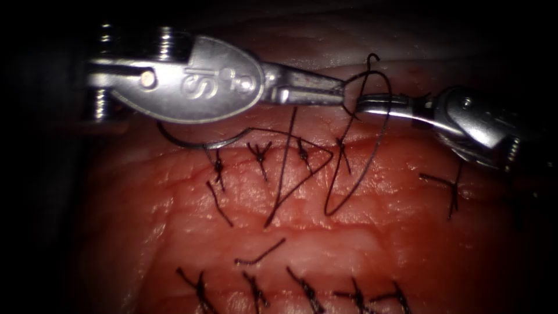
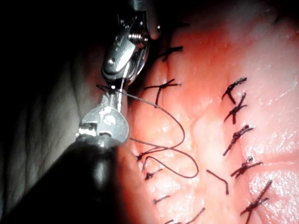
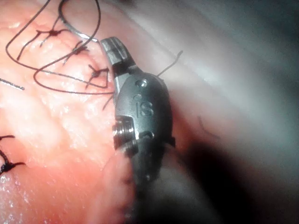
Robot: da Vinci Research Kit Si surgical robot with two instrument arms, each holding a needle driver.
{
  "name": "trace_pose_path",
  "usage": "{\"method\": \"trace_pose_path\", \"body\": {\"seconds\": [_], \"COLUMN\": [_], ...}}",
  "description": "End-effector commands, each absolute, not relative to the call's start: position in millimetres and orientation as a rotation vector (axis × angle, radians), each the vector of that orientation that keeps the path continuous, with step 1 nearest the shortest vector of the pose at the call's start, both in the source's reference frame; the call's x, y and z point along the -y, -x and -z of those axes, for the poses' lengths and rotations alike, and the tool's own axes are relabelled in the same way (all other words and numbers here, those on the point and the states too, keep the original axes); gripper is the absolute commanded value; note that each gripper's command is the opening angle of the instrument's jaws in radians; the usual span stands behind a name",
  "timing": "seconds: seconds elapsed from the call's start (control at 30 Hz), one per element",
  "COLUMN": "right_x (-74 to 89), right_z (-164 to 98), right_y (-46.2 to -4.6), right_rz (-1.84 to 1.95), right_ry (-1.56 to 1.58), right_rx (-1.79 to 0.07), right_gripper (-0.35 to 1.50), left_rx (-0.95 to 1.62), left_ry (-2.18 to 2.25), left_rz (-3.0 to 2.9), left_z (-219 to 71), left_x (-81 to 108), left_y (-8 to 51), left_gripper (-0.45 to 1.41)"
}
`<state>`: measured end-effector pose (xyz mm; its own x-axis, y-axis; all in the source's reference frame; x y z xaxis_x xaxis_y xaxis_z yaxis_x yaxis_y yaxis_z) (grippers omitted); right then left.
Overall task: Wound Closure
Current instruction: Loop suture around right hand one time, counter-clockwise
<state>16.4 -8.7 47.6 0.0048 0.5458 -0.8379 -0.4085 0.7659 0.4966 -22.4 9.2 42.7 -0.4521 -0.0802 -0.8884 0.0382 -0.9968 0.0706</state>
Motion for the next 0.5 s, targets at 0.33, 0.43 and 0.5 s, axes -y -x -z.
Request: {"method": "trace_pose_path", "body": {"seconds": [0.33, 0.43, 0.5], "right_x": [10.0, 10.0, 10.2], "right_z": [-47.4, -47.0, -46.8], "right_y": [-18.8, -18.6, -18.5], "right_rz": [-0.766, -0.796, -0.84], "right_ry": [-0.079, -0.054, -0.045], "right_rx": [-1.555, -1.631, -1.687], "right_gripper": [-0.35, -0.35, -0.35], "left_rx": [0.075, 0.06, 0.044], "left_ry": [-1.594, -1.582, -1.574], "left_rz": [2.639, 2.648, 2.657], "left_z": [-48.6, -50.4, -51.4], "left_x": [-11.5, -11.3, -11.0], "left_y": [23.1, 23.1, 23.1], "left_gripper": [-0.45, -0.45, -0.45]}}
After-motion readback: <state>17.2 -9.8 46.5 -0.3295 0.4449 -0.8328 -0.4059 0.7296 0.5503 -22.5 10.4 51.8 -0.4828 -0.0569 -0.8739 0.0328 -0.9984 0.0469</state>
